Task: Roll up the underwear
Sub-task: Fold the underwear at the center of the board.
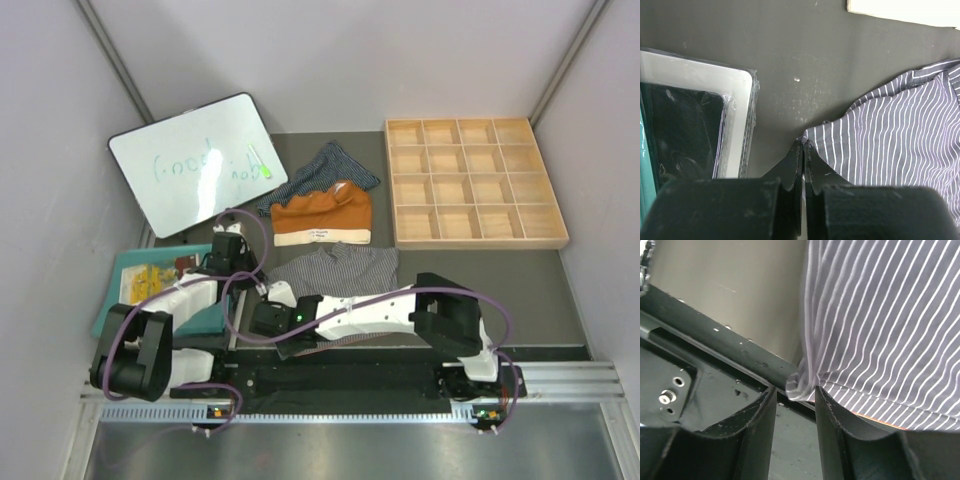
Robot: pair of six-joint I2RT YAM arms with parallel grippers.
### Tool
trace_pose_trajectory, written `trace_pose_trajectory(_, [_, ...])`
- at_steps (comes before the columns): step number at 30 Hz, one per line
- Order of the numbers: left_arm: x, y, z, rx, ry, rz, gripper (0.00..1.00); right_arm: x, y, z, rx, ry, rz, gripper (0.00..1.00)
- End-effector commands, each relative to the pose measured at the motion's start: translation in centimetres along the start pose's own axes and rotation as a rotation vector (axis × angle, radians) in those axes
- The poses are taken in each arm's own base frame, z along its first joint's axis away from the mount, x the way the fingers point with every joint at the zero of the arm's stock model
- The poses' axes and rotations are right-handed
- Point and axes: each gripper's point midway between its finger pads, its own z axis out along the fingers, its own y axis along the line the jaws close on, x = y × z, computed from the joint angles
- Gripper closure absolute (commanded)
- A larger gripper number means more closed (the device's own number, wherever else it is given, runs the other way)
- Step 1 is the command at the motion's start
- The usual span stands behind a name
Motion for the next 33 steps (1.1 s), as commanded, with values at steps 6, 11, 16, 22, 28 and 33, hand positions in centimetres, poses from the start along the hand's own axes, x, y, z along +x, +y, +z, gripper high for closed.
trace_pose_trajectory(6, [1.2,0.5,-0.3,-0.006,0.028,0.019,1.0,-0.1,0.1,0.7,0.049,-0.024,-0.007,0.66])
trace_pose_trajectory(11, [1.1,0.5,-0.3,-0.007,0.02,0.02,1.0,-0.7,-0.2,0.4,0.063,-0.046,-0.024,0.83])
trace_pose_trajectory(16, [0.1,0.6,-0.8,-0.024,-0.022,0.011,1.0,-1.0,-0.6,-1.4,0.045,-0.062,-0.04,1.0])
trace_pose_trajectory(22, [-2.0,-2.5,-2.0,0.077,-0.078,-0.042,1.0,-1.4,-1.8,-3.9,-0.074,-0.048,-0.026,1.0])
trace_pose_trajectory(28, [-3.9,-6.6,-2.1,0.159,-0.105,-0.04,1.0,-0.9,-5.6,-4.8,-0.095,-0.026,0.018,1.0])
trace_pose_trajectory(33, [-3.6,-10.4,-0.5,0.179,-0.075,0.01,1.0,-0.3,-9.2,-5.9,-0.103,-0.018,0.069,1.0])
